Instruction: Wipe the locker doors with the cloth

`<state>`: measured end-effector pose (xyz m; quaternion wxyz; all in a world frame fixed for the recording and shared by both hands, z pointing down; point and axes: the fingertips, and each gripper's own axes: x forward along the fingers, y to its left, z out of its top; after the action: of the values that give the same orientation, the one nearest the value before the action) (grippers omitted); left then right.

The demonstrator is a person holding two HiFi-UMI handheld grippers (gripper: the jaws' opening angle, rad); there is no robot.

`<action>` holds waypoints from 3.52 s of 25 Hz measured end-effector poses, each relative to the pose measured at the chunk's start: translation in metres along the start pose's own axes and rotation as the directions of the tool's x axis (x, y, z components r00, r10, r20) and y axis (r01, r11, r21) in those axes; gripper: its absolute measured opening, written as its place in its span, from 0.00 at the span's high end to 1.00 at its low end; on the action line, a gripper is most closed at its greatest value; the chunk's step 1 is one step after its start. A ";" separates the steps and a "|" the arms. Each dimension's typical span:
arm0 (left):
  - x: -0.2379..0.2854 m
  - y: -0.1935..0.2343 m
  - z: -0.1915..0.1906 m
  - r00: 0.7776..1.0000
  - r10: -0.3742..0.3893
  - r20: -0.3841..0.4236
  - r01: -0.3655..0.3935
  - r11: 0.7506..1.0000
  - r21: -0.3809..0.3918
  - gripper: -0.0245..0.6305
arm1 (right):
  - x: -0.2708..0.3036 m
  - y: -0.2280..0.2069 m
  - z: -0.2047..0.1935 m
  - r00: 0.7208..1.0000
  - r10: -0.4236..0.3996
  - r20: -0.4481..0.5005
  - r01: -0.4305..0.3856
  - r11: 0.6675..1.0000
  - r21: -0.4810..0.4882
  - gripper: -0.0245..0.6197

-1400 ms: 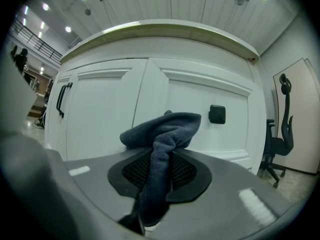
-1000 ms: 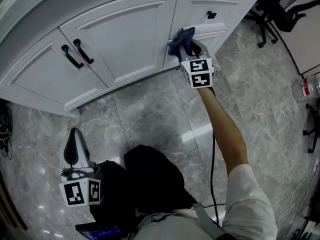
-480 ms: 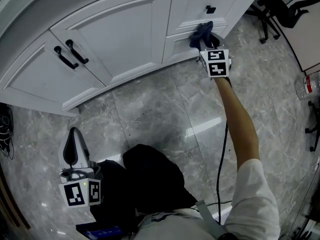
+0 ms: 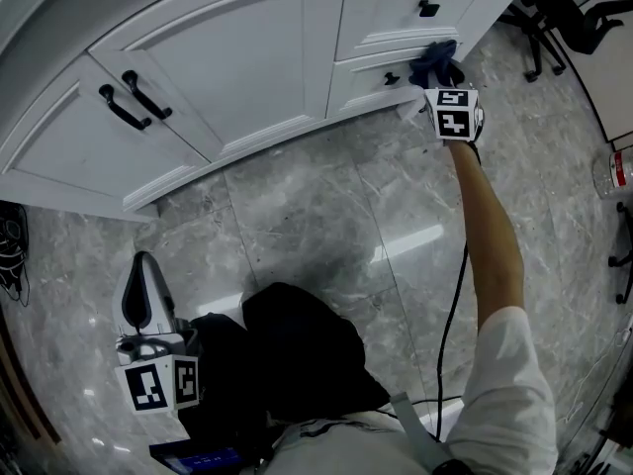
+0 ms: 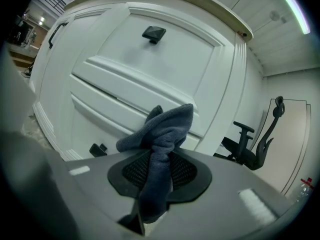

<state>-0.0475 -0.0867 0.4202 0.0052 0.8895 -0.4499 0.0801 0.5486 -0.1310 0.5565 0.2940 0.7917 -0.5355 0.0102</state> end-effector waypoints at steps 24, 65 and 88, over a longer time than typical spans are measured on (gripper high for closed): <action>-0.003 0.017 -0.016 0.998 0.036 -0.042 -0.035 0.999 0.019 0.96 | 0.038 0.075 -0.095 0.985 0.069 -0.157 -0.054 0.994 0.095 0.83; -0.052 0.072 0.054 0.996 0.050 -0.080 -0.062 0.986 -0.154 0.96 | -0.155 0.234 0.120 0.939 0.336 0.081 -0.345 0.922 0.178 0.83; -0.122 0.054 0.621 0.999 0.016 0.052 -0.010 0.994 -0.107 0.96 | -0.519 -0.001 0.669 0.862 0.366 0.352 -0.467 0.842 0.270 0.84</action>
<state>-0.0759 -0.0720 -0.2143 0.0404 0.8868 -0.4591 0.0325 0.1288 -0.0125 -0.1690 0.0600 0.6866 -0.7226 0.0535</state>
